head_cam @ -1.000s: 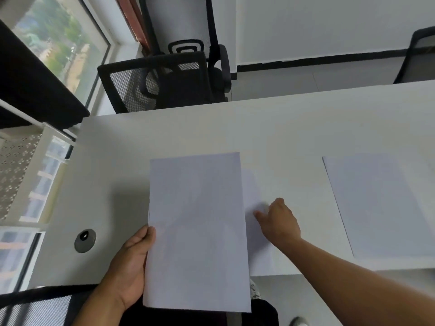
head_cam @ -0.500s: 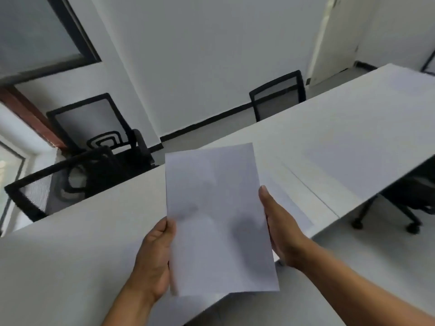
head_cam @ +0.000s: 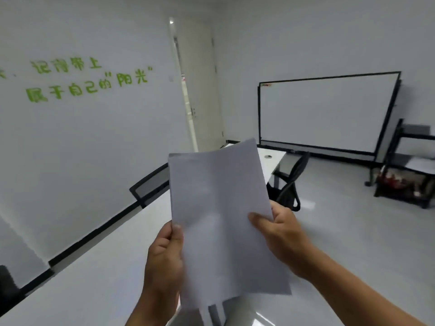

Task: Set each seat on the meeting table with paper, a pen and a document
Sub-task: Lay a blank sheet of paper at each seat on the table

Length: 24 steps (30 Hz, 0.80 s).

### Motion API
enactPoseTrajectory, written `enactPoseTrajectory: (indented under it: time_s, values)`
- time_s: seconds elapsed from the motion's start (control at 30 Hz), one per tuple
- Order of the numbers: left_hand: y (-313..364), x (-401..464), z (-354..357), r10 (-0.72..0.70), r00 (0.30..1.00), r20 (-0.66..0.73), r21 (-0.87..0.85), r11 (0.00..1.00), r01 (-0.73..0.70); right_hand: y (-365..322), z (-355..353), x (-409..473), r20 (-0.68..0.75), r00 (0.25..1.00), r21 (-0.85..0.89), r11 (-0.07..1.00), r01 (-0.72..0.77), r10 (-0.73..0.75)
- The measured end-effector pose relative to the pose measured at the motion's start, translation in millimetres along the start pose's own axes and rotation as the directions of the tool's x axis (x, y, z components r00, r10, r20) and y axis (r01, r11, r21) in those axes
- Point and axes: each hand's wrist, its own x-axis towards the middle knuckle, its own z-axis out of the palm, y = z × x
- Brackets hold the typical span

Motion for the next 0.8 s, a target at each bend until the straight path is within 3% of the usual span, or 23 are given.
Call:
enactPoseTrajectory:
  time_s: [0.33, 0.6, 0.8]
  values:
    - [52, -26, 209, 0.308, 0.919, 0.245, 0.006, 0.948, -0.319, -66, -198, -55, -0.352, 0.92, 0.004, 0.983, 0.184, -0.171]
    - [68, 15, 336, 0.362, 0.841, 0.401, -0.059, 0.927, -0.371, -100, -293, -42, -0.512, 0.827, 0.006, 0.961, 0.275, -0.234]
    - [80, 81, 417, 0.389, 0.799, 0.459, -0.165, 0.921, -0.353, -111, -347, 33, -0.577, 0.774, -0.031, 0.954, 0.297, -0.259]
